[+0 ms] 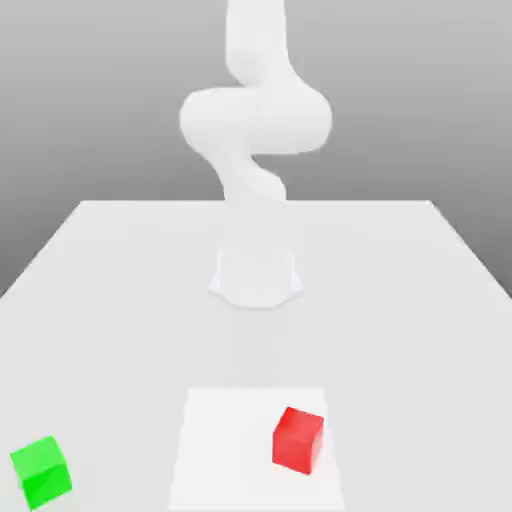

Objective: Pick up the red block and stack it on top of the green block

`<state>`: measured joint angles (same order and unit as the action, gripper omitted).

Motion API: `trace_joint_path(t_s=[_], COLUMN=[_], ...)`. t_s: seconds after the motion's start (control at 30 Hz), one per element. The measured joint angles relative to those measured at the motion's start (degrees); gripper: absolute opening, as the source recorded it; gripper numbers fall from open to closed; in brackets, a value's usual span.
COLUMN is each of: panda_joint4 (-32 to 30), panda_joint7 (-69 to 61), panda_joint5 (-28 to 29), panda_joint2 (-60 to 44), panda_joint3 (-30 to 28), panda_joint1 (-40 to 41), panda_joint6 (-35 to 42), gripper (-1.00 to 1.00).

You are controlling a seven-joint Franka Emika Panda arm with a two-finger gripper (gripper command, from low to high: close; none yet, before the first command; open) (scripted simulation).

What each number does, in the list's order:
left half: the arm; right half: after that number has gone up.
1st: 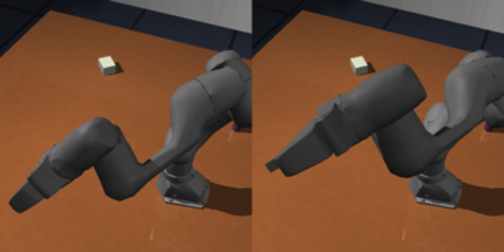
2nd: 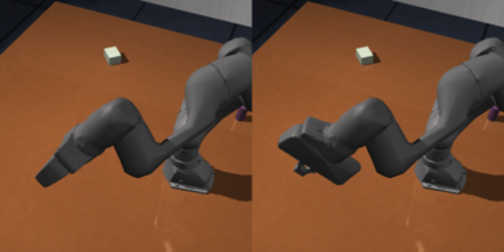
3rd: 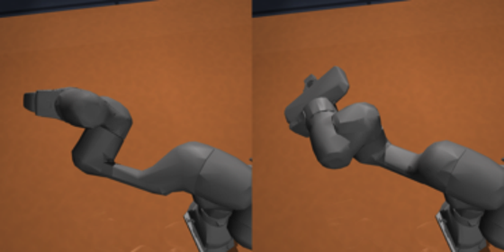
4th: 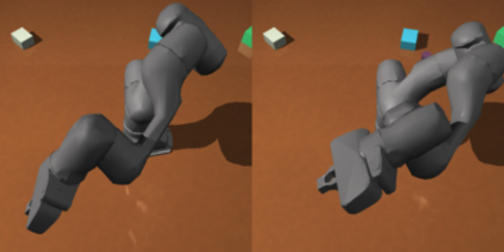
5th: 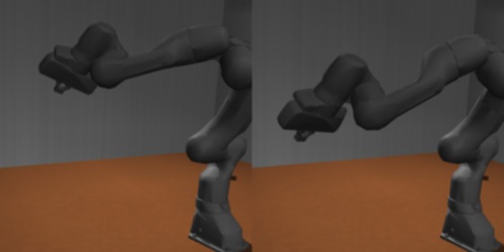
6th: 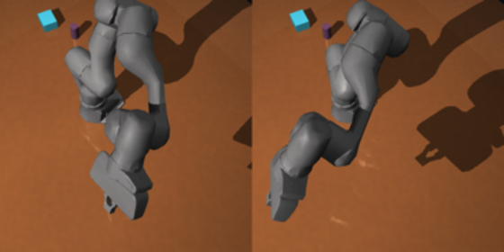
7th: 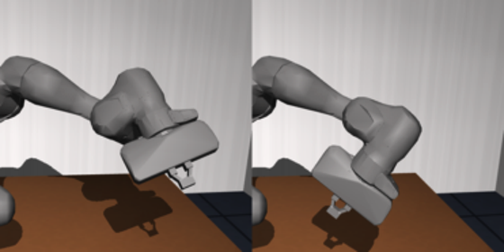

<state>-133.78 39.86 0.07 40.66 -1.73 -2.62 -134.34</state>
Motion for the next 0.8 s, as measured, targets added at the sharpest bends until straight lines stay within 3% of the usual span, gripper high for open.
trace_joint_path(t_s=[0.43,0.8], panda_joint4=[-10.5,-17.2], panda_joint7=[-32.9,-56.2], panda_joint5=[-2.0,-3.7], panda_joint2=[-27.1,-49.7], panda_joint3=[-7.4,-6.0], panda_joint1=[-11.3,-12.9], panda_joint6=[-13.4,-25.9], gripper=[0.00,0.00])
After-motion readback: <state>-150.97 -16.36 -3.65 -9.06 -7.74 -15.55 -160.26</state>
